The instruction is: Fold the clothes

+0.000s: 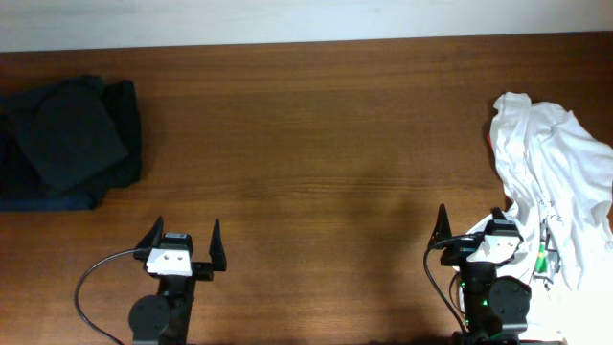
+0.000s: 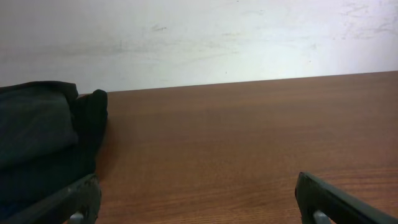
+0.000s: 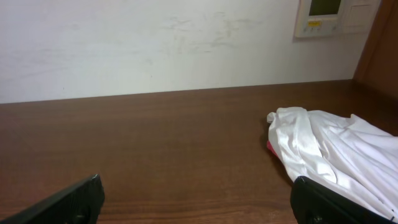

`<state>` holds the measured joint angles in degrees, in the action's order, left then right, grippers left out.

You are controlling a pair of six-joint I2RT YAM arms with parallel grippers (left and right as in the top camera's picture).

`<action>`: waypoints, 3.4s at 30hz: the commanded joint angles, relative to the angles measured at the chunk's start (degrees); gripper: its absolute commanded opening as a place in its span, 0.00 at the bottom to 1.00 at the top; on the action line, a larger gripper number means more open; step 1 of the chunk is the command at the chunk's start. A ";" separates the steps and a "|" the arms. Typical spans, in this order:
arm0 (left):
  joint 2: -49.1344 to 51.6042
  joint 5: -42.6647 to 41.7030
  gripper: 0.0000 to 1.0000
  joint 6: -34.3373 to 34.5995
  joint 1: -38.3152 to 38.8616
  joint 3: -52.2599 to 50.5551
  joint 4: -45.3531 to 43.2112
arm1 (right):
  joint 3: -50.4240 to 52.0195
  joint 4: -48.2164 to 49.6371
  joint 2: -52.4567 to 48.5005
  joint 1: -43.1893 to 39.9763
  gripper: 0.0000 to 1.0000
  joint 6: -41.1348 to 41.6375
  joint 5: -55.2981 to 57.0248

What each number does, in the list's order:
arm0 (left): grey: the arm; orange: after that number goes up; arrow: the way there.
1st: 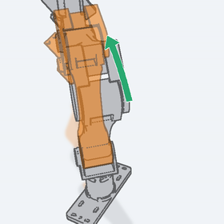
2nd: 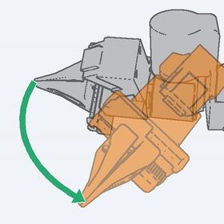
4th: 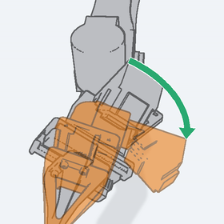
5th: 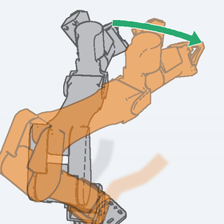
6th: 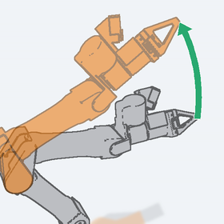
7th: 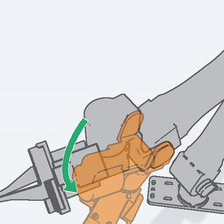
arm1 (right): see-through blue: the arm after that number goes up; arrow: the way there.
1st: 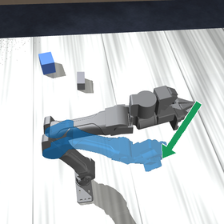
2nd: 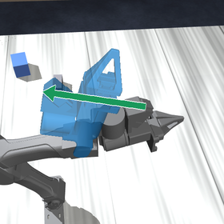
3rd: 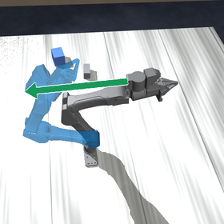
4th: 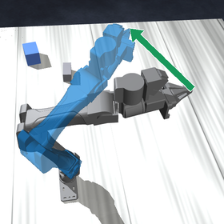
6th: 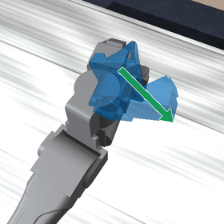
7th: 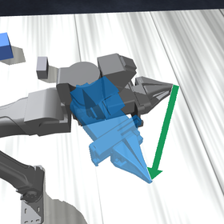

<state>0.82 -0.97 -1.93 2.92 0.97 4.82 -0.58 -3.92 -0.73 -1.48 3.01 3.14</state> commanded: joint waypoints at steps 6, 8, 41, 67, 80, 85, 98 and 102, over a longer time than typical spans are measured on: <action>-0.46 0.81 0.99 -0.68 -0.35 -0.44 -0.07 | 0.26 -0.57 0.37 -0.48 0.99 0.28 -0.11; -0.46 0.81 0.99 -0.68 -0.35 -0.44 -0.07 | 0.26 -0.57 0.37 -0.48 0.99 0.28 -0.11; -0.22 0.11 0.99 2.71 -0.35 -0.28 0.13 | 0.26 -0.57 0.37 -0.44 0.99 0.42 -4.66; 41.11 -2.64 0.99 2.78 -0.35 32.89 15.47 | -39.01 -37.09 -82.29 -12.39 0.74 28.96 12.98; 41.11 -2.64 0.99 2.78 -0.35 32.89 15.43 | -63.01 -53.83 -79.01 -15.41 0.07 27.32 7.56; 41.11 -2.64 0.99 2.78 -0.35 32.89 15.41 | -77.79 -63.52 -79.17 -18.21 0.16 22.25 7.58; 41.11 -2.67 0.99 2.80 -0.35 32.89 9.84 | -118.01 -66.51 -79.23 -4.98 0.04 0.39 -39.12; 41.11 -2.67 0.99 2.78 -0.35 32.89 10.47 | -113.04 -74.07 -84.67 11.30 0.04 0.35 -39.10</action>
<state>42.11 -2.98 0.32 2.92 32.82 15.16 -116.33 -77.69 -81.87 4.08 4.01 -33.50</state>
